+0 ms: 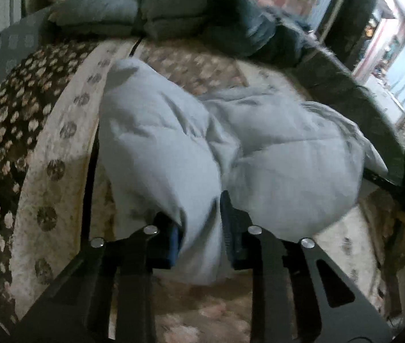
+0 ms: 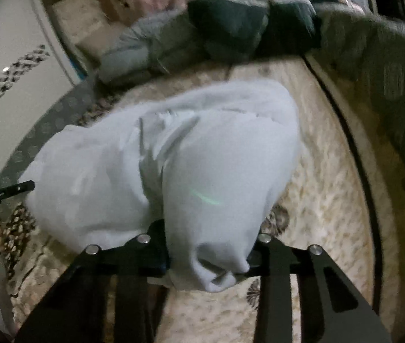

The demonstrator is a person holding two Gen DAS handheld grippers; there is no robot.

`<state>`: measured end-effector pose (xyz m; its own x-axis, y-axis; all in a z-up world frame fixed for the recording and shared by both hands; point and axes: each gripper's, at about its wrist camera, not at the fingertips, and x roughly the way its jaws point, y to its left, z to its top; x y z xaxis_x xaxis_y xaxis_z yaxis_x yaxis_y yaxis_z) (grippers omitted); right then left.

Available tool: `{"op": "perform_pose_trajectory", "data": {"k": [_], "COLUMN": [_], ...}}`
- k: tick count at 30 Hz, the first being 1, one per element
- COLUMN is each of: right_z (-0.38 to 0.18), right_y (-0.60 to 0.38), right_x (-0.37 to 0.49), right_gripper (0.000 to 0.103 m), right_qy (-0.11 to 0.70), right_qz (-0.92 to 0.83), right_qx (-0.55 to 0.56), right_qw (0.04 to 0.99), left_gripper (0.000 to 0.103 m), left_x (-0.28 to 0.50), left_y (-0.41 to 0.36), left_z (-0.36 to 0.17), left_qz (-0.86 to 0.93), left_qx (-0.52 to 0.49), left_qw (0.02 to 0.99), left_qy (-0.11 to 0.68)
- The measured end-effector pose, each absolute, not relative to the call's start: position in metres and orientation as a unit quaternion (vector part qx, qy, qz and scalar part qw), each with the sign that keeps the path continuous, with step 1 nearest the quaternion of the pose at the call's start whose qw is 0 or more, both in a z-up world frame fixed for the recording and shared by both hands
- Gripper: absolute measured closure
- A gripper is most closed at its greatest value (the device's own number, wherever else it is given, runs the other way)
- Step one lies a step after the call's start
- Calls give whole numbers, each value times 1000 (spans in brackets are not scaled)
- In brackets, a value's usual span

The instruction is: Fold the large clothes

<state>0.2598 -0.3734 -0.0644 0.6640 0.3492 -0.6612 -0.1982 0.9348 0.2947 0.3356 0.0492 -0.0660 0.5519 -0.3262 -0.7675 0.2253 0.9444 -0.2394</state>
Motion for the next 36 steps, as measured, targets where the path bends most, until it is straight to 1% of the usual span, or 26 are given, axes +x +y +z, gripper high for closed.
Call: {"op": "perform_pose_trajectory", "data": {"k": [2,4,7,8,11,14,16,19,21,23,24,25,26,27,28,29,30,32,36], "right_z": [-41,-22,-13,-15,-34,-69,-100,-128,-134,-132,-130,-130,-129,-127,-127,-128,-129,-129,-117], "right_y": [-368,-368,-381,-385,-392,-401,-410,-418,-419,-421,-422,-424,-427,-433,-435,-441,-451,-458,-452], "right_x": [238,205,146,130,88,79,86,91,93,93,91,91,89,85,83,80,74,66,43], "right_gripper": [78,79,79,79,79,79,76,67,62,58,53,49,38,29,27,22,17,16,16], "right_qy": [359,334,318,318,345,388,425,446,450,455,459,463,470,472,470,468,467,463,437], "right_qz": [164,170,174,175,166,143,123,117,112,111,110,108,97,87,85,82,74,64,29], "right_qx": [88,80,86,85,63,60,62,82,93,98,93,90,83,82,87,95,109,121,107], "right_qw": [915,924,928,928,922,908,895,883,881,878,877,875,873,873,874,875,874,876,893], "left_gripper": [80,80,80,82,85,85,85,82,72,52,42,38,30,22,17,9,8,3,3], "left_x": [301,269,213,192,162,151,159,176,179,174,172,169,163,158,155,149,142,129,112], "left_y": [40,35,35,36,40,54,70,92,99,101,103,104,106,106,103,105,108,120,110], "left_z": [-47,-37,-33,-37,-50,-76,-98,-125,-135,-135,-133,-132,-129,-127,-125,-123,-122,-122,-104], "left_qz": [-172,-181,-196,-203,-201,-179,-157,-125,-122,-104,-97,-92,-87,-84,-82,-80,-79,-79,-63], "left_qx": [-49,-46,-56,-59,-63,-68,-81,-107,-113,-94,-87,-83,-81,-78,-75,-74,-72,-74,-55], "left_qw": [883,884,882,881,878,880,877,867,864,873,876,880,884,886,889,891,892,894,907], "left_qy": [434,428,424,423,430,435,447,470,476,468,464,458,453,448,444,440,438,435,414]}}
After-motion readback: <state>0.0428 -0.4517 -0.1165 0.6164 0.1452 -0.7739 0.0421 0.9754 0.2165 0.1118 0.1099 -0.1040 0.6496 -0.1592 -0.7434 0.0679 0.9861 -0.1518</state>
